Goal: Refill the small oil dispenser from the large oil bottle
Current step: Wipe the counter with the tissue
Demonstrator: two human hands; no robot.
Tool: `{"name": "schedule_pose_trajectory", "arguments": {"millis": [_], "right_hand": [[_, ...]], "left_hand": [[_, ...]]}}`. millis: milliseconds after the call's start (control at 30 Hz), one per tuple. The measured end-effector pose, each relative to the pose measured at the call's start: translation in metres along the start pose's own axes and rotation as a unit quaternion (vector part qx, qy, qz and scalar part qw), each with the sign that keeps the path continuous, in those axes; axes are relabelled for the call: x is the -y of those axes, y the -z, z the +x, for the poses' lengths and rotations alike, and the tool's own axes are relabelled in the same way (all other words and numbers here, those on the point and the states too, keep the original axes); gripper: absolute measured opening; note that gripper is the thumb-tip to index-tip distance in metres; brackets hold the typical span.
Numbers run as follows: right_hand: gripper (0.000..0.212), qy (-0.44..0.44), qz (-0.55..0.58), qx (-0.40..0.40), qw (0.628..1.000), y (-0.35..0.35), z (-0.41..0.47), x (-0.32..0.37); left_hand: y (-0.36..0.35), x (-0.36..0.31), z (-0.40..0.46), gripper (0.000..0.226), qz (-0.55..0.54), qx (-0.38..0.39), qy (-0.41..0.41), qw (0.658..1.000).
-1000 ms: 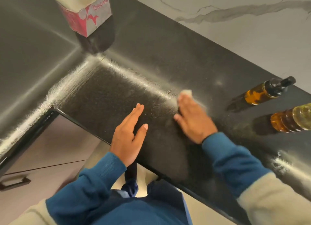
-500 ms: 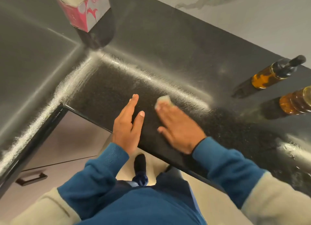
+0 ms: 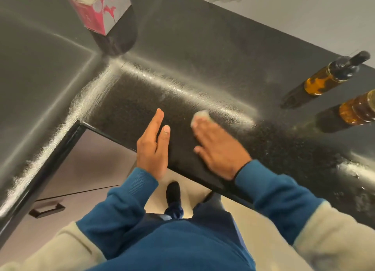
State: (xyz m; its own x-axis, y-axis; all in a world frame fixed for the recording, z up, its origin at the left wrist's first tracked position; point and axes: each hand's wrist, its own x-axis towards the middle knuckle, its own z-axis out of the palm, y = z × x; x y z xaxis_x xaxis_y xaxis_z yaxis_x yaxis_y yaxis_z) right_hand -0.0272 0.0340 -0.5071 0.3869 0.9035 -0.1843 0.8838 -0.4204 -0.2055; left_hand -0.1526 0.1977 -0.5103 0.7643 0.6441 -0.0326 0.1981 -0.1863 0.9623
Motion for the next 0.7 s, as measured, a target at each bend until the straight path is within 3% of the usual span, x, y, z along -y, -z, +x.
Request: {"name": "schedule_pose_trajectory", "arguments": {"millis": [100,167,300,433,600,700], "right_hand": [[0.071,-0.125,0.005,-0.036,0.991,0.013,0.030,-0.034],[0.072,-0.140,0.027,-0.049,0.989,0.004,0.061,-0.012],[0.070,0.016,0.017,-0.027,0.999,-0.026,0.057,0.070],[0.068,0.074,0.025,0.025,0.997,-0.015,-0.009,0.064],[0.075,-0.061,-0.009,-0.008,0.998,0.002,0.018,-0.007],[0.074,-0.107,0.026,-0.050,0.993,0.000,0.074,0.019]], "left_hand": [[-0.006,-0.006,-0.006,0.055,-0.015,0.010,0.011,1.000],[-0.008,-0.009,-0.007,0.057,-0.039,-0.006,0.024,0.999],[0.001,0.000,0.001,0.059,-0.017,-0.038,0.000,0.999],[0.020,0.015,0.003,0.055,0.005,-0.047,-0.007,0.999],[0.034,0.016,-0.010,0.049,-0.084,-0.042,0.019,0.995],[0.037,0.015,-0.008,0.052,-0.128,-0.065,0.028,0.989]]}}
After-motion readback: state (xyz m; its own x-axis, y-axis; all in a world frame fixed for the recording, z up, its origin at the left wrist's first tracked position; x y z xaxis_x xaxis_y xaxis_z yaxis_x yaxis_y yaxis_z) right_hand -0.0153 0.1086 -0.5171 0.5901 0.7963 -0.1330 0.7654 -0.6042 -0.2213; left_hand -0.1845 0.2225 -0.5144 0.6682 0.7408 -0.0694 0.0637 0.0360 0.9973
